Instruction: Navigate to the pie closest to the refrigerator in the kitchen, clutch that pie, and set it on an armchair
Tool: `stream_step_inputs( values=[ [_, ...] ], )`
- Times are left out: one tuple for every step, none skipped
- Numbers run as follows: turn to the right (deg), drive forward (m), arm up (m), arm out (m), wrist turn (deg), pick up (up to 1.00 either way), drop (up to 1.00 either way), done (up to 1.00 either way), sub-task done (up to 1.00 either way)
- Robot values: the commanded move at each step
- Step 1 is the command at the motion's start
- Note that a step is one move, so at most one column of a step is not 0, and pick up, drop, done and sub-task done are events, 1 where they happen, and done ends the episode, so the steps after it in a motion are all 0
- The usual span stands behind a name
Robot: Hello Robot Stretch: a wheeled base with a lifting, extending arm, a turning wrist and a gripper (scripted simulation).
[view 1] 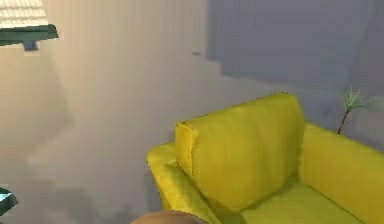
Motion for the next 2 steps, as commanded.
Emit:
stream_step_inputs(
  values=[
    [-30.0,0.00,0.00,0.00,0.0,0.00,0.00,0.00,0.00],
    [0.0,0.00,0.00,0.48,0.0,0.00,0.00,0.00,0.00]
  ],
)
